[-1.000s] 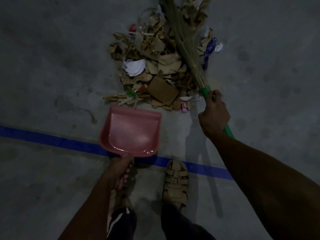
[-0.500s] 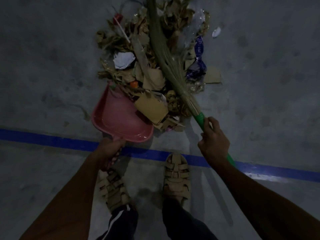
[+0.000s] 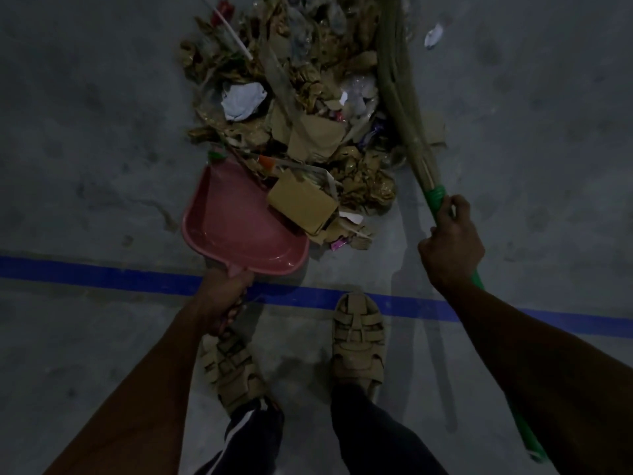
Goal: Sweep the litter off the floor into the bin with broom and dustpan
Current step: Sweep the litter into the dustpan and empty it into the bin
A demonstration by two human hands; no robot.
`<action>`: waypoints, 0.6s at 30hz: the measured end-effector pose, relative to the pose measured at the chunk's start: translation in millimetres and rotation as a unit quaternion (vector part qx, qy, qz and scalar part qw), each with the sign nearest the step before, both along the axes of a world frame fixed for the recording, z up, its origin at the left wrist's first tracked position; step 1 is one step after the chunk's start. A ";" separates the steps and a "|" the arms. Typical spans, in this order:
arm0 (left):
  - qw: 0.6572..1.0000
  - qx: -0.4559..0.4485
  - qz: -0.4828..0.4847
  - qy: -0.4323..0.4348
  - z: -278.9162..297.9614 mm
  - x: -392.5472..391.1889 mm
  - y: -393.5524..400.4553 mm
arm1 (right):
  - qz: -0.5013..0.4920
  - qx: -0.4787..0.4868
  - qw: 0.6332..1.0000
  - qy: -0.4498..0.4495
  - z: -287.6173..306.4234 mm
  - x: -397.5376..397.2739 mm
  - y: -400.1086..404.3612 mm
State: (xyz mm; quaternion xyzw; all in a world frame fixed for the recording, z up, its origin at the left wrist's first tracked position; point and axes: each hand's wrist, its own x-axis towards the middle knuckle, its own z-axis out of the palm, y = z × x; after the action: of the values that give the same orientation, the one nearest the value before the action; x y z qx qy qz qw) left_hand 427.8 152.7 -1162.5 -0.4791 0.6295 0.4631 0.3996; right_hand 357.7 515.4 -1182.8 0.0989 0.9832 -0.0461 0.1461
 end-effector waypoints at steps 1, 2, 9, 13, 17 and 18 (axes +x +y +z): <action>1.000 0.000 -0.004 0.004 -0.6 -2.0 1.9 | 0.008 0.000 1.000 -0.007 -1.4 5.0 -1.2; 1.000 0.000 -0.008 0.013 -1.2 -4.9 4.8 | 0.017 0.000 1.000 -0.013 -2.8 10.1 -3.1; 0.997 0.027 -0.037 0.058 -9.9 -41.0 30.1 | 0.082 -0.033 0.996 -0.032 -2.6 38.6 -15.6; 0.995 0.008 -0.068 0.072 -7.6 -55.3 27.0 | 0.089 -0.045 0.994 -0.039 0.5 47.9 -21.3; 0.991 0.015 -0.098 0.090 8.0 -61.8 26.4 | 0.082 -0.054 0.995 -0.035 7.1 53.3 -23.1; 0.990 0.018 -0.105 0.094 13.5 -63.3 27.8 | 0.081 -0.057 0.995 -0.034 9.8 54.4 -23.3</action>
State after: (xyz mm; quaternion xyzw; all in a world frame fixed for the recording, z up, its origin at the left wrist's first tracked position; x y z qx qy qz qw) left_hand 364.5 180.5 -1149.0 -0.3571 0.7030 0.4728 0.3934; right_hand 412.1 492.1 -1173.0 0.0121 0.9782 -0.0865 0.1885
